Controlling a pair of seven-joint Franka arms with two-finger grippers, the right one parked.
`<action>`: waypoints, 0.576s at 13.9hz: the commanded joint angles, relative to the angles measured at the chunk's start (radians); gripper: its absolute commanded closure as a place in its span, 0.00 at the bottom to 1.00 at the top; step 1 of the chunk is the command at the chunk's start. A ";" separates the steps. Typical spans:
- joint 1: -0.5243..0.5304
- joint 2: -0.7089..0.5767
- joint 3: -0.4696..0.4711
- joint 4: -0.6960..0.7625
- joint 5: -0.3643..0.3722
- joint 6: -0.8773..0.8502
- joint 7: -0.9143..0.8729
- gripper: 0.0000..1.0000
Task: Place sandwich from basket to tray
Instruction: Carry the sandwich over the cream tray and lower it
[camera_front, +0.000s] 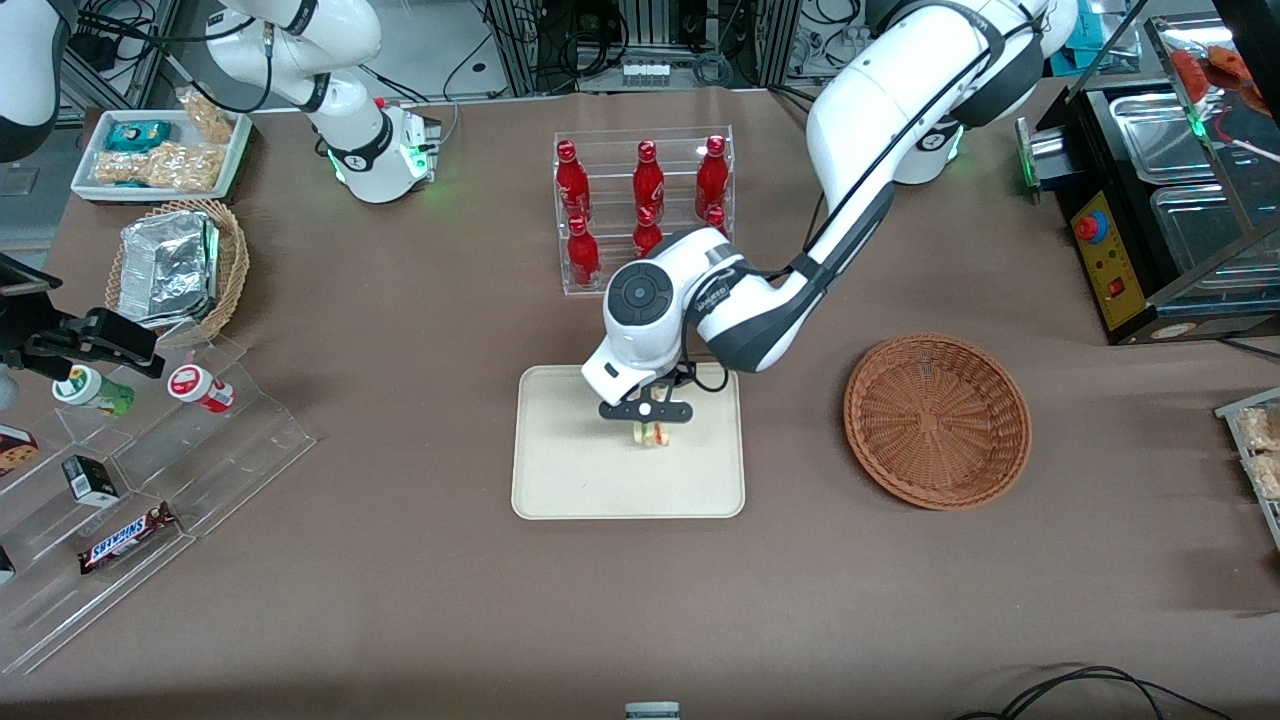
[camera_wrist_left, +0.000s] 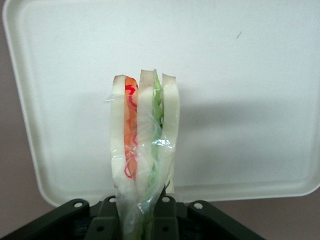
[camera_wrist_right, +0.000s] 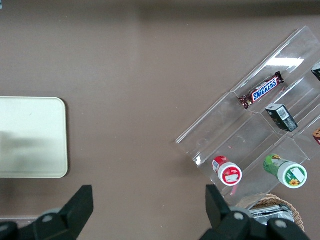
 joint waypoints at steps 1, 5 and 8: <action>-0.019 0.077 0.009 0.088 0.021 0.013 -0.017 0.81; -0.018 0.093 0.023 0.108 0.023 0.017 -0.014 0.80; -0.013 0.093 0.028 0.115 0.023 0.016 -0.018 0.63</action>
